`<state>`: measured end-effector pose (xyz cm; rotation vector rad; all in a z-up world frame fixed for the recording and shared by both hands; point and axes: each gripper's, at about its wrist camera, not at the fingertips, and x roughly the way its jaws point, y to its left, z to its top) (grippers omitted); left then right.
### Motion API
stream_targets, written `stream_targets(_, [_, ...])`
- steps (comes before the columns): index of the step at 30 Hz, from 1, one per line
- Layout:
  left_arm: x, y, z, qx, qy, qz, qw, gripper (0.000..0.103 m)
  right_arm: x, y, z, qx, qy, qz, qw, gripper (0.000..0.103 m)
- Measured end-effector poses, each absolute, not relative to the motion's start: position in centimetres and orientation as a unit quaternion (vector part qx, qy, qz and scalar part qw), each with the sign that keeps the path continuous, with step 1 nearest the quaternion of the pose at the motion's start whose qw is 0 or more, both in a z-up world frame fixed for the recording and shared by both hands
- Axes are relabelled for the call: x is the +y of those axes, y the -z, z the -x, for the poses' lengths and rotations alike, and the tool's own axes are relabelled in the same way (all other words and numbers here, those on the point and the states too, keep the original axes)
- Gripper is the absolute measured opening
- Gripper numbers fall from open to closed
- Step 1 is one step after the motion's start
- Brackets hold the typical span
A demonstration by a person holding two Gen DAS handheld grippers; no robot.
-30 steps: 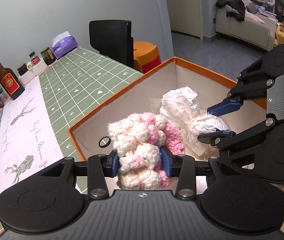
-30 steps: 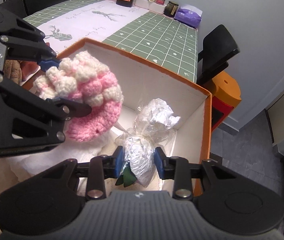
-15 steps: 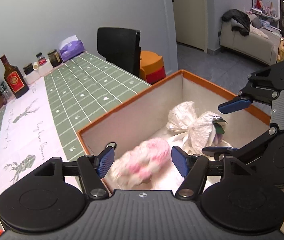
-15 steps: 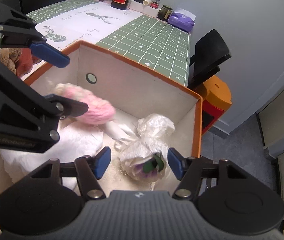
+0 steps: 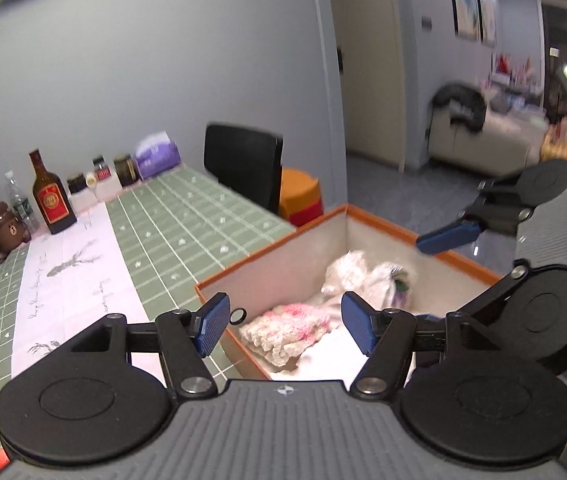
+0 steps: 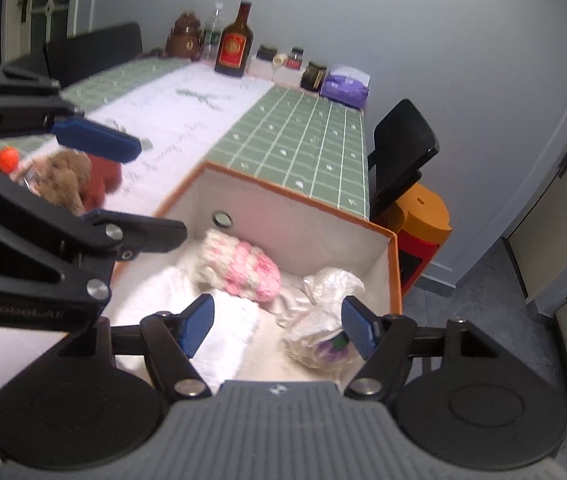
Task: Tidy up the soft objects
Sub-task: 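Open both grippers and withdraw from the orange box, then grasp the Deego snack bag with the left gripper while the right grasps the brown plush bear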
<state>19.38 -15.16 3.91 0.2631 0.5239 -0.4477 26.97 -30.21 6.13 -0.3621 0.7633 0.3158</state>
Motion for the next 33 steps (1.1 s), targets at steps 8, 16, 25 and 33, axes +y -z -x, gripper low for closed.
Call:
stream_targets(8, [-8.4, -4.7, -12.7, 0.196, 0.194, -0.060, 0.959, 0.076, -26.6, -8.2, -20.8, 0.327, -0.189, 0.101, 0.920, 0.069])
stream_targets(16, [-0.4, -3.8, -8.9, 0.173, 0.099, 0.004, 0.980, 0.075, -21.2, -6.8, -15.8, 0.297, -0.207, 0.040, 0.931, 0.070])
stream_targets(25, [6.4, -0.2, -7.2, 0.219, 0.041, 0.080, 0.972, 0.073, -16.1, -3.3, -13.5, 0.314, -0.220, -0.005, 0.923, 0.070])
stream_targets(33, [8.9, 0.2, -8.0, 0.252, 0.021, 0.101, 0.962, 0.072, -14.4, -2.1, -15.4, 0.348, -0.223, -0.009, 0.910, 0.070])
